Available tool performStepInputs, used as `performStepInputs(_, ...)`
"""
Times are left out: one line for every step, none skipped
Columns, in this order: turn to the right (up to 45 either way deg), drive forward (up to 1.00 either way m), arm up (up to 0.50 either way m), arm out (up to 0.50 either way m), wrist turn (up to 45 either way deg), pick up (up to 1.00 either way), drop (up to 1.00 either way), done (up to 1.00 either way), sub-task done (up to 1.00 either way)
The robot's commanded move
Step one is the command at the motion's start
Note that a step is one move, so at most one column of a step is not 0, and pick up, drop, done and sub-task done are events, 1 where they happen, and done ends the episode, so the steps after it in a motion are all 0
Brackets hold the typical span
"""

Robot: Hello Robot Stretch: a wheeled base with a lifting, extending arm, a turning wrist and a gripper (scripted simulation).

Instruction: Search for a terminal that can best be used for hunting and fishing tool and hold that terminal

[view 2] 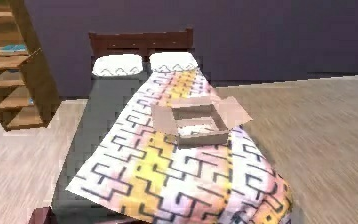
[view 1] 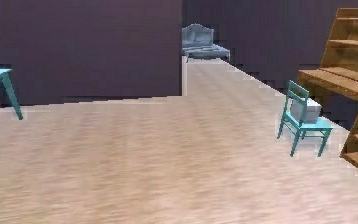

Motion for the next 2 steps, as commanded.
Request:
performStepInputs(0.0, 0.35, 0.0, 0.0, 0.0, 0.0, 0.0, 0.0, 0.0)
performStepInputs(21.0, 0.0, 0.0, 0.0, 0.0, 0.0, 0.0, 0.0, 0.0)
